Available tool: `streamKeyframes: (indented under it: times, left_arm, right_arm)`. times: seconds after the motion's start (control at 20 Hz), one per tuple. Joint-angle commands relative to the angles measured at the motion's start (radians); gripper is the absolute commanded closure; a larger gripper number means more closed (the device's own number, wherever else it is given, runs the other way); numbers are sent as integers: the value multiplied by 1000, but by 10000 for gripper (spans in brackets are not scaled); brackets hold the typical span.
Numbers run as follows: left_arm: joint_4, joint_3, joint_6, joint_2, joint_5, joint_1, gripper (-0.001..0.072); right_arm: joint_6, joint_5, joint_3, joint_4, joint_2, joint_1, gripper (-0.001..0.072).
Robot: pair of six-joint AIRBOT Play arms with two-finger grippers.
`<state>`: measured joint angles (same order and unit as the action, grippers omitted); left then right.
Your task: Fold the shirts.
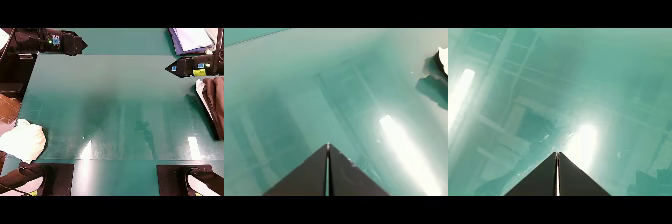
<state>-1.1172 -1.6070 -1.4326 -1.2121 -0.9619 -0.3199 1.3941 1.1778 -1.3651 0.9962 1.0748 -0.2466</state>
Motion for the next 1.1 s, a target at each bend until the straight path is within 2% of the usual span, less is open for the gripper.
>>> streamKeyframes:
  times: [0.0,0.55,0.7,0.8,0.9,1.05]
  left_arm:
    - [0,0,0,0,5,0,682]
    - [-1,0,0,0,7,0,682]
    - [1,-1,0,0,94,0,682]
    - [-20,-5,0,19,2,34,683]
    - [-81,0,1,63,-143,110,683]
    - [-241,77,0,173,-347,256,683]
  right_arm:
    - [0,-1,-1,0,0,-1,696]
    - [0,3,1,0,0,-1,696]
    - [0,3,1,-1,0,-1,696]
    - [1,4,1,-1,0,-1,696]
    - [0,16,1,0,0,-1,696]
    - [0,26,1,0,0,-1,696]
